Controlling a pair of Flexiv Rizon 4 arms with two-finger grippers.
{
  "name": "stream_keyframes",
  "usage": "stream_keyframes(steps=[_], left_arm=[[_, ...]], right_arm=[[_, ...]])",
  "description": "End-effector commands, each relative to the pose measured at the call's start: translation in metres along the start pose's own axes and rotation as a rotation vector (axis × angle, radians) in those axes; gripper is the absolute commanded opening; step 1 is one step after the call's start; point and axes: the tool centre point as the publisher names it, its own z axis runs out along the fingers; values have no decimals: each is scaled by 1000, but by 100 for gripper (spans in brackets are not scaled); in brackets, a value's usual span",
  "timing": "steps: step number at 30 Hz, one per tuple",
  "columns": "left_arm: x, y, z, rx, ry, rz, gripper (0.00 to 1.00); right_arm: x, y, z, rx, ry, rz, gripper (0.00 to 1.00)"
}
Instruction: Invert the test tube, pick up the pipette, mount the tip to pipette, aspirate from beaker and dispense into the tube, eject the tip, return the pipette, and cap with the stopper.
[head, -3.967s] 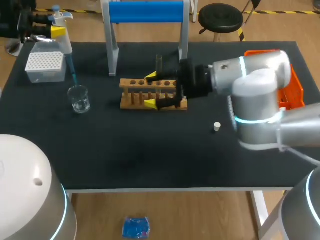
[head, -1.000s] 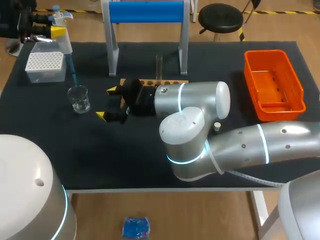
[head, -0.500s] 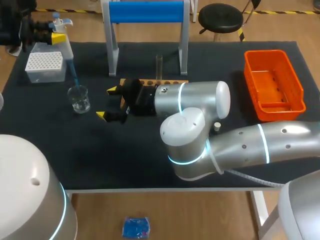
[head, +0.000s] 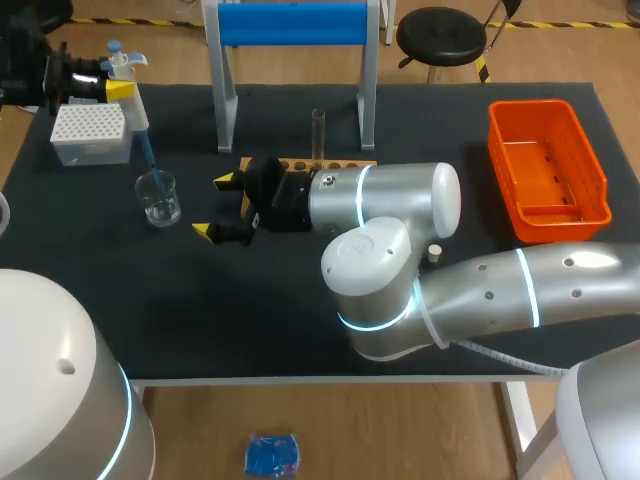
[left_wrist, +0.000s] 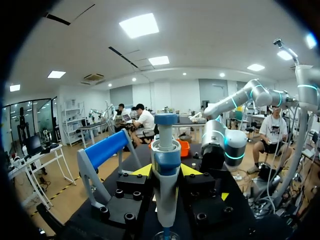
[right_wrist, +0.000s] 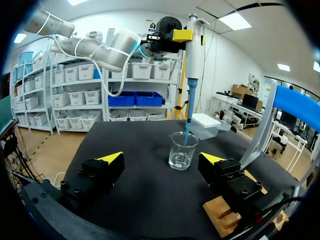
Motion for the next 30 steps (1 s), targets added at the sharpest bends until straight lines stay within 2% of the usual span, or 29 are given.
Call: stream_keyframes(steps=[1,14,30], left_arm=[[-4,7,-1,6,8,-1,0],[-5,23,2,-12,-8,-11,0],[-4,35,0,-11,-25,-12,0]], right_arm=[[-1,1,-2,3,3,0,100],[-1,1,-2,3,3,0,100],[-1,1,-2,3,3,0,100]])
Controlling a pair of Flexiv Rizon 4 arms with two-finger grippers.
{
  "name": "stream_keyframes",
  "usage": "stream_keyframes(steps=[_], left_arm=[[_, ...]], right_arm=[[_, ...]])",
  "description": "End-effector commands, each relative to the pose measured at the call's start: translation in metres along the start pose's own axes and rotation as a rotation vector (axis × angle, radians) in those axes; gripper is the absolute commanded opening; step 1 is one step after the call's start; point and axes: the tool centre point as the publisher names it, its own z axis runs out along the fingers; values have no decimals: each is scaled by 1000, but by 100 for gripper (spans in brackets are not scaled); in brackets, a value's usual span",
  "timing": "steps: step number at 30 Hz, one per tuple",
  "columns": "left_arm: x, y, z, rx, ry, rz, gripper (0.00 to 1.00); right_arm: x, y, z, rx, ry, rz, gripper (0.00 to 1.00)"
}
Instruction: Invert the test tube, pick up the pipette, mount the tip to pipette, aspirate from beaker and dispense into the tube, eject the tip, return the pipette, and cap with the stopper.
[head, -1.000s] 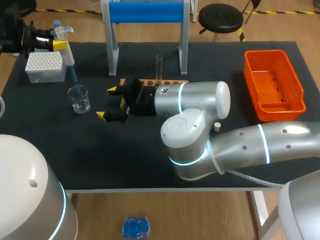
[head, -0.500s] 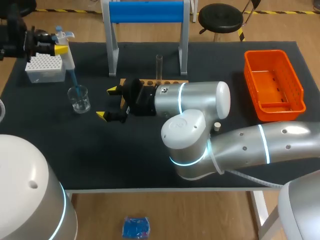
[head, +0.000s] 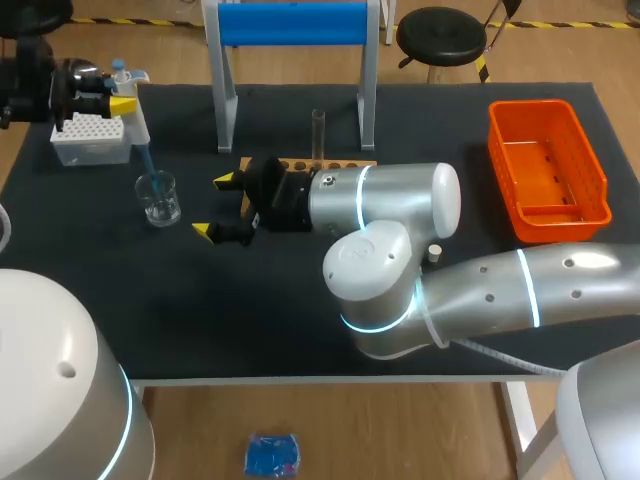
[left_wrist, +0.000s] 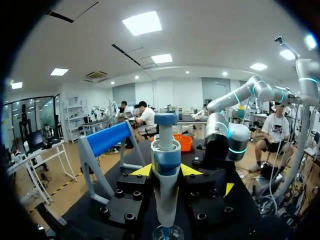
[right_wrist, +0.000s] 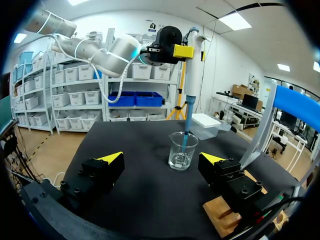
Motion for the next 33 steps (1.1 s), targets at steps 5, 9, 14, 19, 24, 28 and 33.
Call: stream_keyframes(steps=[5,9,14,19,24,28,33], left_arm=[[-1,7,1,3,1,-6,0],[-2,11,2,7,2,-12,0],[-3,16,3,21,2,-21,0],[-3,18,2,22,1,-26,0],[-4,20,1,20,-2,-31,0],[-3,20,1,17,-1,-33,0],[-3,20,0,8,1,-40,0]], right_arm=[[-1,1,-2,4,4,0,100],[-1,1,-2,4,4,0,100],[-1,1,-2,4,4,0,100],[-1,1,-2,4,4,0,100],[-1,1,-2,4,4,0,100],[-1,1,-2,4,4,0,100],[-1,1,-2,4,4,0,100]])
